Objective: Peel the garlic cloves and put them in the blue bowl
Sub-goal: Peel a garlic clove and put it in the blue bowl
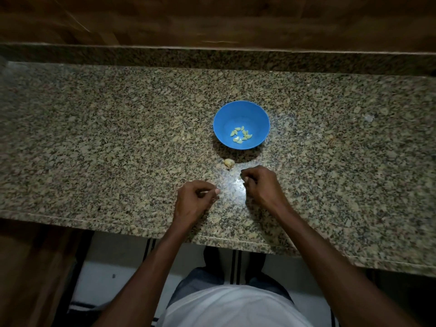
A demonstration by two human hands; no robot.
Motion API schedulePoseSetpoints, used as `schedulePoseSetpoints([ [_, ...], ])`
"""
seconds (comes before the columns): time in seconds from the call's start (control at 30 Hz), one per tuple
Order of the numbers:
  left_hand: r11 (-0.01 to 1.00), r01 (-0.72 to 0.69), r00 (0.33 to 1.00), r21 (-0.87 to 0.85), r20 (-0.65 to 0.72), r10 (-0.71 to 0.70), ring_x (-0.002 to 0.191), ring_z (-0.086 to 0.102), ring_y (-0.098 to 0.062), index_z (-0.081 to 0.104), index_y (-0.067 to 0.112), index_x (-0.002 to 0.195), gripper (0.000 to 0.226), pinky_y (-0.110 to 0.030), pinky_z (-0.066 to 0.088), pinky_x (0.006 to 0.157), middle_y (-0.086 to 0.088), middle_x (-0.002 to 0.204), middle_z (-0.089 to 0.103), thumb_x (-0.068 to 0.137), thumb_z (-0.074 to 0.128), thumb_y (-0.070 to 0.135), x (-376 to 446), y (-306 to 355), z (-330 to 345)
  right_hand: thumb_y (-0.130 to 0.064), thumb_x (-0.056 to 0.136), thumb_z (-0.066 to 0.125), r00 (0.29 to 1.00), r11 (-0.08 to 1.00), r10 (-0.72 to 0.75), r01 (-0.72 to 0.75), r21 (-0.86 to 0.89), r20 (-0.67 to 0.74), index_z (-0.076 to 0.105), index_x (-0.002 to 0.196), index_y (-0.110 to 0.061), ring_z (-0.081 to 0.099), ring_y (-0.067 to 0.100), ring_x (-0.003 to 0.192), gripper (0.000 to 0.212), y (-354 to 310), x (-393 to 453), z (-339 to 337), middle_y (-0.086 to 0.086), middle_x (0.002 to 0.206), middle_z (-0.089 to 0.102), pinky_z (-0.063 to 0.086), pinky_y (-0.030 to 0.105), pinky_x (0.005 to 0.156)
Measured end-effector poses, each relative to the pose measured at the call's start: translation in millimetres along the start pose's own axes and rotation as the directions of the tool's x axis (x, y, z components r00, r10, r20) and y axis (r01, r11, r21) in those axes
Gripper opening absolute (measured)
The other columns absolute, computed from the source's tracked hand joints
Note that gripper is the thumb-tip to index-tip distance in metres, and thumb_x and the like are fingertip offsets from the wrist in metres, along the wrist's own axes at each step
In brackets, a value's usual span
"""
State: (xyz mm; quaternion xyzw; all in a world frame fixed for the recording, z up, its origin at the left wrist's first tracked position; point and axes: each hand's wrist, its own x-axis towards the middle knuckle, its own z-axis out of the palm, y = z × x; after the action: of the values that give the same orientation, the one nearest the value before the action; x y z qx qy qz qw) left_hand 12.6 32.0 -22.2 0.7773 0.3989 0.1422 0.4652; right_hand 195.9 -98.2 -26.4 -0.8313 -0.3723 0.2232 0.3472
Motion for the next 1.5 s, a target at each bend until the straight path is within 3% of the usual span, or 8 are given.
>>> schedulePoseSetpoints([
  [0.2, 0.976, -0.158, 0.987, 0.152, -0.006, 0.161, 0.105, 0.059, -0.014, 0.079, 0.010, 0.109, 0.018, -0.019, 0.052, 0.081, -0.001, 0.112, 0.063, 0.100, 0.069, 0.021, 22, -13, -12, 0.004, 0.081, 0.062, 0.995, 0.943, -0.059, 0.081, -0.324, 0.079, 0.060, 0.084, -0.003, 0.046, 0.029, 0.084, 0.008, -17, 2, 36, 0.009, 0.093, 0.047, 0.051, 0.047, 0.068],
  [0.47, 0.877, -0.421, 0.860, 0.232, 0.409, 0.304, 0.108, 0.051, -0.015, 0.070, 0.011, 0.128, 0.037, -0.035, 0.052, 0.091, -0.001, 0.116, 0.059, 0.097, 0.054, -0.002, 2, -26, -10, -0.024, 0.103, 0.058, 0.989, 0.998, 0.063, -0.058, -0.039, 0.131, 0.069, 0.109, -0.019, 0.061, 0.020, 0.095, 0.014, -54, -67, 44, -0.001, 0.107, 0.061, 0.051, 0.037, 0.080],
  [0.6, 0.911, -0.296, 0.945, 0.287, 0.226, 0.236, 0.109, 0.048, -0.016, 0.065, 0.008, 0.135, 0.048, -0.035, 0.051, 0.086, -0.004, 0.118, 0.057, 0.092, 0.056, -0.011, -12, -39, -26, 0.012, 0.091, 0.062, 0.992, 0.974, 0.097, -0.111, -0.196, -0.081, 0.073, 0.122, -0.001, 0.057, 0.020, 0.102, 0.036, -32, -75, 29, 0.012, 0.116, 0.062, 0.051, 0.033, 0.084],
  [0.8, 0.924, -0.269, 0.931, 0.272, 0.319, 0.177, 0.120, 0.043, -0.021, 0.051, 0.006, 0.147, 0.059, -0.037, 0.051, 0.098, -0.008, 0.130, 0.045, 0.091, 0.053, -0.013, -39, -35, -9, -0.031, 0.105, 0.058, 0.999, 0.969, 0.037, -0.042, -0.243, -0.028, 0.060, 0.106, -0.016, 0.054, 0.021, 0.074, 0.015, -50, -93, 69, 0.012, 0.099, 0.056, 0.047, 0.035, 0.060],
  [1.0, 0.971, -0.160, 0.981, 0.178, 0.139, 0.137, 0.117, 0.049, -0.017, 0.057, 0.008, 0.142, 0.055, -0.030, 0.050, 0.098, -0.002, 0.125, 0.049, 0.092, 0.050, -0.014, -42, -37, -12, 0.008, 0.099, 0.049, 0.981, 0.973, 0.138, -0.160, -0.166, -0.139, 0.070, 0.121, -0.004, 0.058, 0.017, 0.095, 0.034, -46, -93, 54, 0.007, 0.108, 0.059, 0.047, 0.009, 0.077],
  [1.1, 0.944, -0.135, 0.989, 0.302, 0.103, 0.109, 0.126, 0.037, -0.023, 0.054, 0.007, 0.144, 0.064, -0.028, 0.039, 0.097, -0.009, 0.134, 0.047, 0.085, 0.052, -0.016, -30, -38, -20, 0.020, 0.089, 0.051, 0.971, 0.949, 0.150, -0.194, -0.247, -0.186, 0.071, 0.118, 0.002, 0.055, 0.027, 0.105, 0.039, -34, -78, 35, 0.013, 0.114, 0.057, 0.051, 0.030, 0.087],
  [1.33, 0.894, -0.324, 0.919, 0.311, 0.328, 0.219, 0.121, 0.041, -0.023, 0.059, 0.006, 0.138, 0.065, -0.034, 0.046, 0.096, -0.008, 0.128, 0.049, 0.078, 0.053, -0.018, -16, -33, -14, -0.047, 0.102, 0.055, 0.992, 0.932, -0.103, 0.123, -0.341, 0.078, 0.059, 0.100, -0.026, 0.063, 0.033, 0.092, 0.022, -44, -63, 61, 0.006, 0.107, 0.060, 0.053, 0.054, 0.072],
  [1.5, 0.905, -0.310, 0.940, 0.292, 0.238, 0.245, 0.124, 0.043, -0.019, 0.063, 0.008, 0.134, 0.049, -0.036, 0.048, 0.103, -0.004, 0.130, 0.054, 0.088, 0.061, -0.008, -20, -46, -28, -0.003, 0.098, 0.065, 0.976, 0.922, -0.119, 0.176, -0.346, 0.180, 0.068, 0.129, -0.009, 0.059, 0.028, 0.114, 0.031, -50, -85, 65, 0.010, 0.127, 0.060, 0.054, 0.041, 0.093],
])
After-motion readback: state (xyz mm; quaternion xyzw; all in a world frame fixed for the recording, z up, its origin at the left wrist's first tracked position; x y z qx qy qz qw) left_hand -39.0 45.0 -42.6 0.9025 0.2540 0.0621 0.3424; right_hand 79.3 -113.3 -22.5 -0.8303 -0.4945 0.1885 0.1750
